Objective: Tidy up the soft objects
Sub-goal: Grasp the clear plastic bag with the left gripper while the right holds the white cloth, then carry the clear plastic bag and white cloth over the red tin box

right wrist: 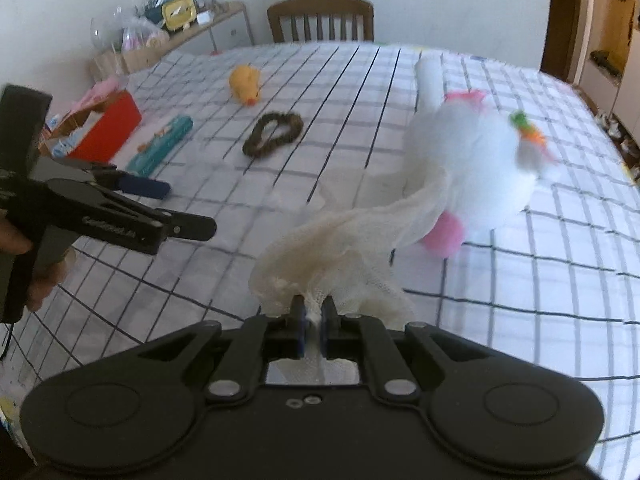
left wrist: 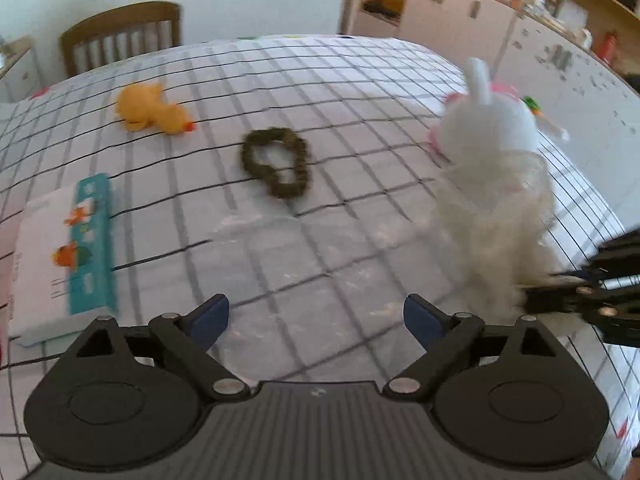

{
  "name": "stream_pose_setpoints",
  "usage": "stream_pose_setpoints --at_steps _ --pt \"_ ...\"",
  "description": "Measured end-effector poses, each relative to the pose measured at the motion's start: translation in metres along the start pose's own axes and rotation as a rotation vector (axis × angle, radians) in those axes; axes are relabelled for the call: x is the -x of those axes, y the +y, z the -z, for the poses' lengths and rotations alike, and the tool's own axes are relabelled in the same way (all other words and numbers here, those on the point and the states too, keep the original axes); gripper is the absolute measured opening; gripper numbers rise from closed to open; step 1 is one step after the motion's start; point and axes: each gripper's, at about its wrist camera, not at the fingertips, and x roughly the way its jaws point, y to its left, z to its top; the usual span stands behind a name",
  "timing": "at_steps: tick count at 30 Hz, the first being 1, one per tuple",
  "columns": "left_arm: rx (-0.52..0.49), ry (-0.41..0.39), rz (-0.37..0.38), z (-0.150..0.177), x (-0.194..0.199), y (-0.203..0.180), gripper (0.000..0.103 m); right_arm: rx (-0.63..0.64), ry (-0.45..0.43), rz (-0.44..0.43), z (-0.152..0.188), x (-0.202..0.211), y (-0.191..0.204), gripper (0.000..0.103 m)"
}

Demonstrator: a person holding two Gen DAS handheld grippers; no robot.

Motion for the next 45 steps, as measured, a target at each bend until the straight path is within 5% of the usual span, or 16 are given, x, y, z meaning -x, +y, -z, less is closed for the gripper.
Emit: stream_pose_setpoints --at_steps 14,16,19,21,25,45 --pt "-0.084 0.012 0.059 -0.005 -0.010 -0.040 0.096 -0.002 0.011 -0.076 -0.009 -0.019 -0.003 0.007" --pt "-0.128 0.012 0.025 -0.005 -0.011 -0.046 0.087 -0.013 0.011 -0.087 -0.009 -0.020 -0.006 0.007" --pt "-0.175 -0.003 -0.015 -0.005 -0.010 -0.053 0.059 -0.013 0.010 -0.088 -0.009 -0.020 -0.006 0.007" --pt "-0.185 -0.008 -0.018 -0.006 -0.009 -0.054 0.030 -0.014 0.009 -0.090 -0.009 -0.019 -0.005 0.007" --pt "-0.203 -0.012 -0.007 -0.006 -0.009 -0.058 0.008 -0.013 0.011 -0.089 -0.009 -0.019 -0.005 0.007" --pt "-0.002 -0.182 0.007 -0.022 0.076 -0.006 0.003 -0.004 -0.205 -0.160 -0.046 0.054 0.023 0.006"
